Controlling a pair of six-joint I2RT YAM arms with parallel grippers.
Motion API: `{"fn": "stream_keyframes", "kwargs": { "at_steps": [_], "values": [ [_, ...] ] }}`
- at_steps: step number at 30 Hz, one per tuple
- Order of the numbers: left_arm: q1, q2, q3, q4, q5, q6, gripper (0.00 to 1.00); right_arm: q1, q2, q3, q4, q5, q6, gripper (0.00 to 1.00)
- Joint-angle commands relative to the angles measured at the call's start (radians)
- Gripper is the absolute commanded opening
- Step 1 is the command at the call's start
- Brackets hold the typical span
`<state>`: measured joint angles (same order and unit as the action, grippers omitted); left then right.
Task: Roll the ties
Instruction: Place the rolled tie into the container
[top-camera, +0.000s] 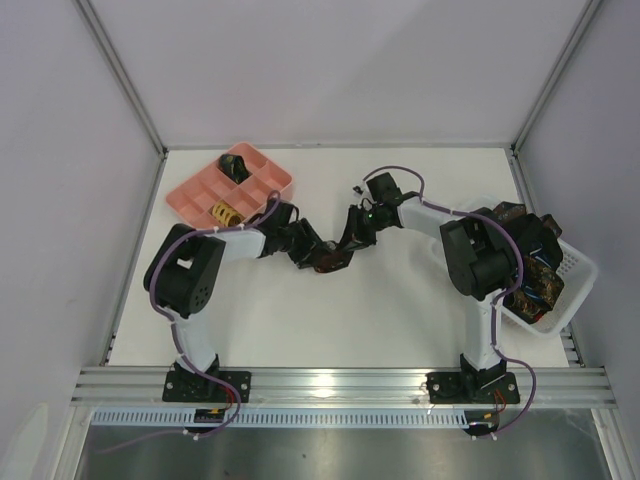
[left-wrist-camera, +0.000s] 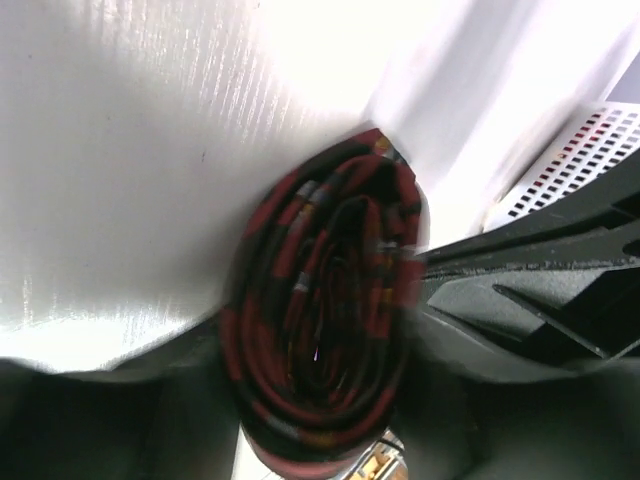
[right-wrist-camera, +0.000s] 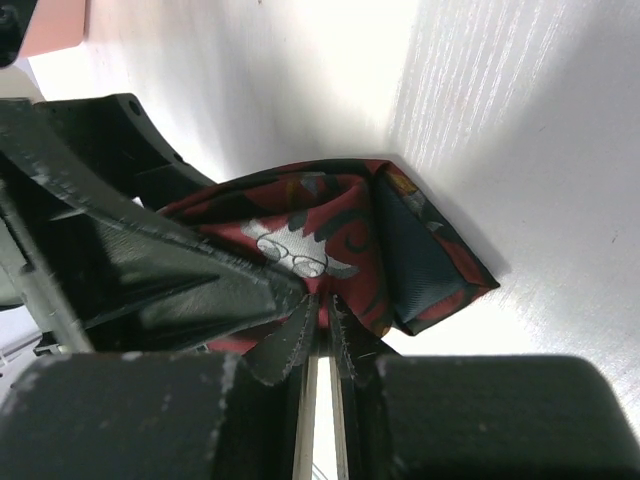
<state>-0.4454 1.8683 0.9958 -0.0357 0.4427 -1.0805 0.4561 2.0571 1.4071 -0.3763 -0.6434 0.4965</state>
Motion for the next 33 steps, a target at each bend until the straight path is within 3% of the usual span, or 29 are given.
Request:
{"fn": "stream_keyframes", "kwargs": {
  "at_steps": [1,6,7,15,21,26,27,31,33],
  "values": [
    [-0.009,0.017,0.041,-0.052,-0.03,0.04,0.47,0.004,-0.002,0.046,-0.002,0.004,0.005,0.13],
    [-0.006,0.012,0.079,-0.108,-0.026,0.096,0.14,0.0,-0.011,0.111,-0.082,0.036,0.008,0.13],
    [-0.006,0.009,0.09,-0.128,-0.019,0.106,0.0,-0.007,-0.017,0.124,-0.119,0.062,0.01,0.13],
    [0.06,-0.072,0.133,-0.262,0.045,0.166,0.0,-0.04,-0.08,0.175,-0.196,0.129,0.008,0.15],
    [0.044,0.055,0.13,-0.256,0.126,0.171,0.11,-0.034,-0.089,0.086,-0.162,0.1,0.019,0.15],
    [0.03,0.052,0.04,-0.13,0.114,0.137,0.36,-0.034,-0.117,0.043,-0.156,0.117,0.001,0.15],
    [0.027,0.052,0.021,-0.116,0.114,0.136,0.46,-0.034,-0.118,0.043,-0.156,0.114,-0.003,0.15],
    [0.02,0.037,0.01,-0.138,0.093,0.157,0.64,-0.028,-0.121,0.023,-0.151,0.116,-0.004,0.15],
    [0.02,0.025,0.001,-0.153,0.09,0.162,0.79,-0.025,-0.123,0.013,-0.147,0.116,0.001,0.15]
  ]
}}
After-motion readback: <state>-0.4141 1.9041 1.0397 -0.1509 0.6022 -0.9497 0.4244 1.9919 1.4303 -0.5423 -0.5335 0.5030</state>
